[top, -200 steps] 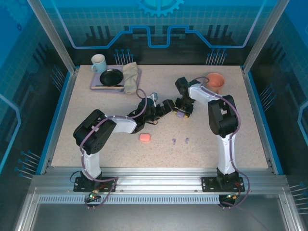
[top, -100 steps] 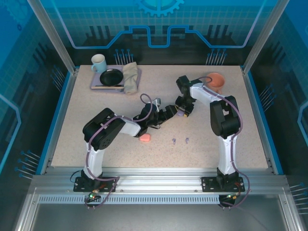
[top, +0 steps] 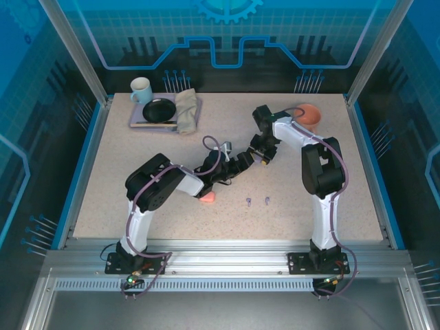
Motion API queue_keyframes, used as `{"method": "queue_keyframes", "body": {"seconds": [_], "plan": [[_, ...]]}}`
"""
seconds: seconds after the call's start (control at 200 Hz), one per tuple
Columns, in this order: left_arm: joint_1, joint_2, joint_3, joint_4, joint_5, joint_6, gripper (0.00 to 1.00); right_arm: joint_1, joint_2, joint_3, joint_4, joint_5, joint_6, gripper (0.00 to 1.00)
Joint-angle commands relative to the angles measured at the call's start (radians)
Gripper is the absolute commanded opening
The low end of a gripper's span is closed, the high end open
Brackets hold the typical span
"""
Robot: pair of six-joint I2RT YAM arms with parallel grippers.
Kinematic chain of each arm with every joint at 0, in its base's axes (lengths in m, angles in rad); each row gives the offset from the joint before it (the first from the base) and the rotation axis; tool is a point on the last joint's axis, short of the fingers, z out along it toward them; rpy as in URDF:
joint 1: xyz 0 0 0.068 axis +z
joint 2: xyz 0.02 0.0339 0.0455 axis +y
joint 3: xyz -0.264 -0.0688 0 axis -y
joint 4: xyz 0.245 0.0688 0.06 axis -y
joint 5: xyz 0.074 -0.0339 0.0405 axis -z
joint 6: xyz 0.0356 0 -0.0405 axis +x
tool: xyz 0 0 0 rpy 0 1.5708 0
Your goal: Insert the wireless bluetooth earbuds into the charging case
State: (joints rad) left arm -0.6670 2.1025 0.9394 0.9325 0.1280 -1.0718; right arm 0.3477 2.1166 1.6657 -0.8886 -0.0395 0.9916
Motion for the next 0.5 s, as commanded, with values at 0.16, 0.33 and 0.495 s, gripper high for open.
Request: {"method": "queue_keyframes", "body": {"seconds": [0.16, 0.33, 0.495], "plan": [[-0.025, 0.08, 0.048, 0.071, -0.01, -0.038, 0.76, -0.017, -0.04, 0.037, -0.015, -0.025, 0.037, 0.47], [-0.03, 0.116, 0.045, 0.127, -0.05, -0.084, 0.74, -0.016, -0.042, 0.033, -0.009, -0.029, 0.05, 0.47], [-0.031, 0.134, 0.052, 0.152, -0.085, -0.114, 0.7, -0.017, -0.044, 0.03, -0.003, -0.035, 0.057, 0.47]]}}
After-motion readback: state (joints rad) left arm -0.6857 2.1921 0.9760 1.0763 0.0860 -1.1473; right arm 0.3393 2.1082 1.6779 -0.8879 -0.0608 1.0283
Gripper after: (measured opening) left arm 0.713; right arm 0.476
